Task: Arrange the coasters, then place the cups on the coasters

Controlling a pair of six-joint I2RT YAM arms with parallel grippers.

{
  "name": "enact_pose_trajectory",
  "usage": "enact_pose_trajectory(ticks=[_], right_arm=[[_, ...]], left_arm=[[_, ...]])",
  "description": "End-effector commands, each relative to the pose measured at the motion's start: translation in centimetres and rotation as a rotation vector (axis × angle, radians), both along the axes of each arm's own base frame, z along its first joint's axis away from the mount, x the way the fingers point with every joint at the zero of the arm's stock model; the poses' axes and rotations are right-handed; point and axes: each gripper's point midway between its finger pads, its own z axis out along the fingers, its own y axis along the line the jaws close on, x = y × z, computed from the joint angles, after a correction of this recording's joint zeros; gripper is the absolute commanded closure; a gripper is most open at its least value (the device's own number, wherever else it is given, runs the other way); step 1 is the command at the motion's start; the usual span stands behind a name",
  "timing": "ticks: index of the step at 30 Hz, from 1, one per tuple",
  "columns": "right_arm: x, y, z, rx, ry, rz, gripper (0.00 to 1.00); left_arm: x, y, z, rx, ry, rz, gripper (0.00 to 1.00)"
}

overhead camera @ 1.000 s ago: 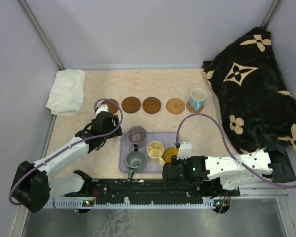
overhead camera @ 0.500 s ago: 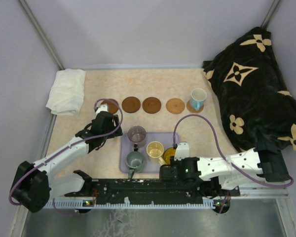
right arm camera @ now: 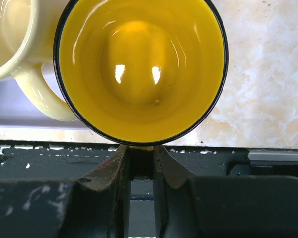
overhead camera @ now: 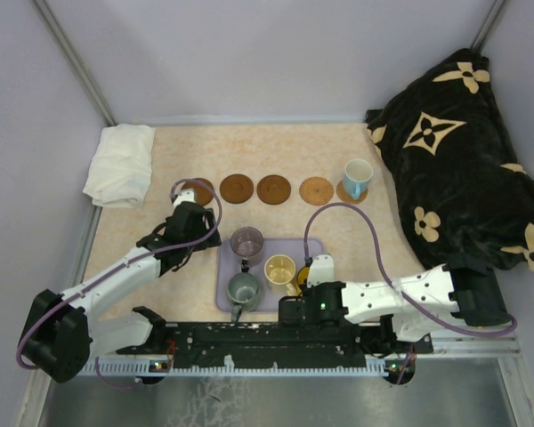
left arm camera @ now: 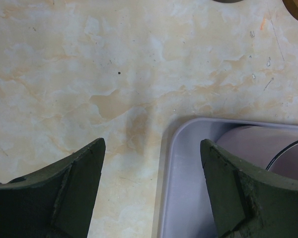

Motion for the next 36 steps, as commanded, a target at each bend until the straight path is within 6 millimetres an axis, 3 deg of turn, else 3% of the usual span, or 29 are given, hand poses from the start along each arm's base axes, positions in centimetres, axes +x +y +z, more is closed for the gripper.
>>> enact_pose_trajectory(ticks=[1,21,27,36], right_arm=[[1.2,0.2,2.4,0.023,-0.088,-0.046,1.00],[6.4,-2.8,10.8,-0.132,-0.444,-0.041,1.00],[10.4,-4.1,13.9,-0.108,-0.576,-0.069,1.00],[18.2,-5.7,16.1,0.054,-0.622,-0.094,1.00]], left_arm=[[0.2,-0.2,-0.2,-0.025,0.000,0.002,0.17],[0.6,-0.9,-0.1,-0.053,-0.011,-0.005,0.17],[0.7,-1.1,-0.4,-0.055,-0.007,-0.011,0.17],[1.1,-0.9,-0.1,-0.040,-0.024,-0.002,0.17]])
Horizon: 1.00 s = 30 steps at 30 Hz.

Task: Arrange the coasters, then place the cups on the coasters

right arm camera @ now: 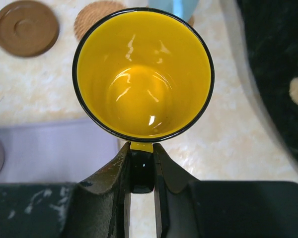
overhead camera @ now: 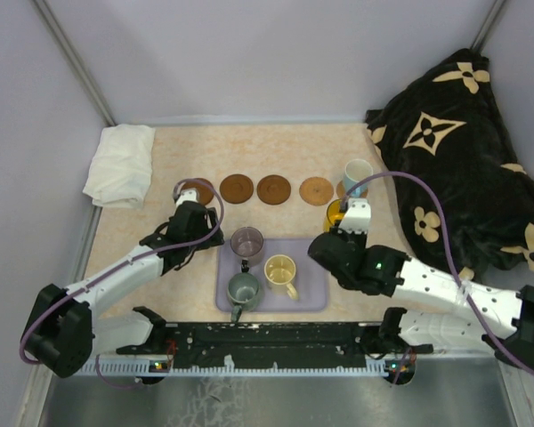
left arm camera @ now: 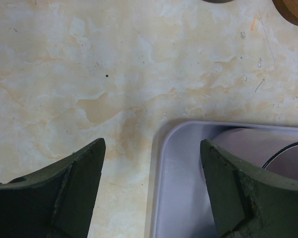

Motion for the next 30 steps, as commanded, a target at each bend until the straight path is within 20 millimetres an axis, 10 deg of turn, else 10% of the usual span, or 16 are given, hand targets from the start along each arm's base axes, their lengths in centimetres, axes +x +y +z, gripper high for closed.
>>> enact_pose_trajectory(ticks=[1,16,30], right_arm=[[5.3,1.0,4.8,0.045,-0.161,0.041,1.00],[14.4,5.7,6.6,-0.073,-0.234,0.160,1.00],[20.3,5.4,2.7,-0.069,-0.272,0.141,1.00]], left_arm=[[0.8,0.0,0.4,-0.008,-0.025,0.012,0.17],[1.3,-0.3,0.4,-0.008,-0.029,0.010,0.17],[1.4,-0.1,-0.4,0.014,-0.026,0.013,0.16]])
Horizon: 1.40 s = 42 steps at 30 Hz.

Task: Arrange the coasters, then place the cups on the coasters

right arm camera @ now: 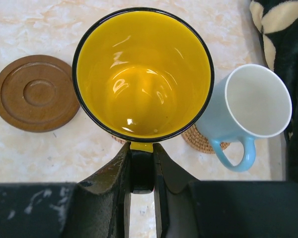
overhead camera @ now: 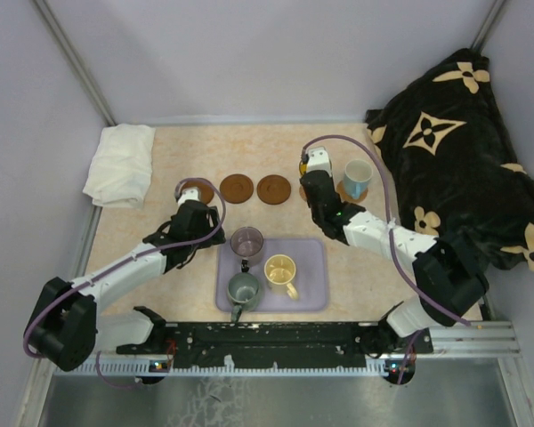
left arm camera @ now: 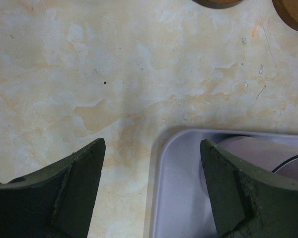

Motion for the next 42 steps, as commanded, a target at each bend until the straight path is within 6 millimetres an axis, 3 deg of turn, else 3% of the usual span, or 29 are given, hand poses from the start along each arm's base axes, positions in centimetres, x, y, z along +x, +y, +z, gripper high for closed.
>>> enact_pose_trajectory(ticks=[1,20,42], right_arm=[[3.2,0.8,4.8,0.132,-0.203,-0.019,1.00],[3.9,0.1,0.1,0.177,-0.244,-0.078,1.00],[3.9,-0.2,-1.5,0.194,-0.265,-0.103,1.00]], left_arm=[[0.8,0.1,0.1,0.011,-0.017,0.006,0.16],[0.5,0.4,-0.9,0.034,0.007,0.001,0.17],[0.3,0.5,-1.9,0.049,0.033,0.004,0.17]])
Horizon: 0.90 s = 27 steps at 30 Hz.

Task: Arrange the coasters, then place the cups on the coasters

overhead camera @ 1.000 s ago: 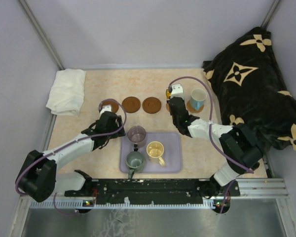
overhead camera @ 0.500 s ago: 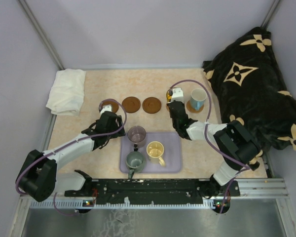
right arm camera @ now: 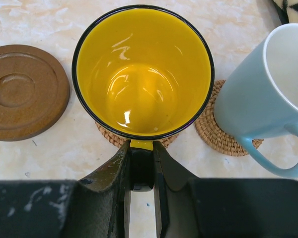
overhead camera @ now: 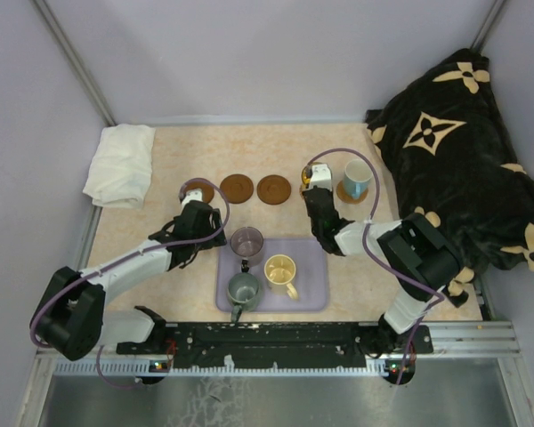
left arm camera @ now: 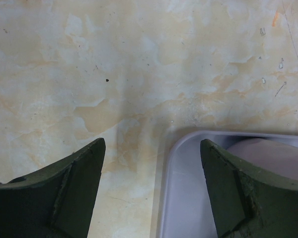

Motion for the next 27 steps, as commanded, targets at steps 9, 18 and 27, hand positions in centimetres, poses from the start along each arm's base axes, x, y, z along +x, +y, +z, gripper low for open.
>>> enact_pose_trajectory(ticks=[9,18,27], right_arm=[[1.9,0.1,3.1,0.104,-0.144,-0.064,1.00],[2.0,-0.2,2.6,0.104,-0.143,-0.082,1.00],[2.3,-0.1,2.1,0.105,-0.139,-0.093,1.00]], left_arm=[[0.2,0.3,-0.4,0.007,0.003,0.010,0.17],[0.2,0.3,-0.5,0.013,0.006,0.008,0.17],[0.2,0.4,-0.8,0.020,0.014,0.007,0.17]])
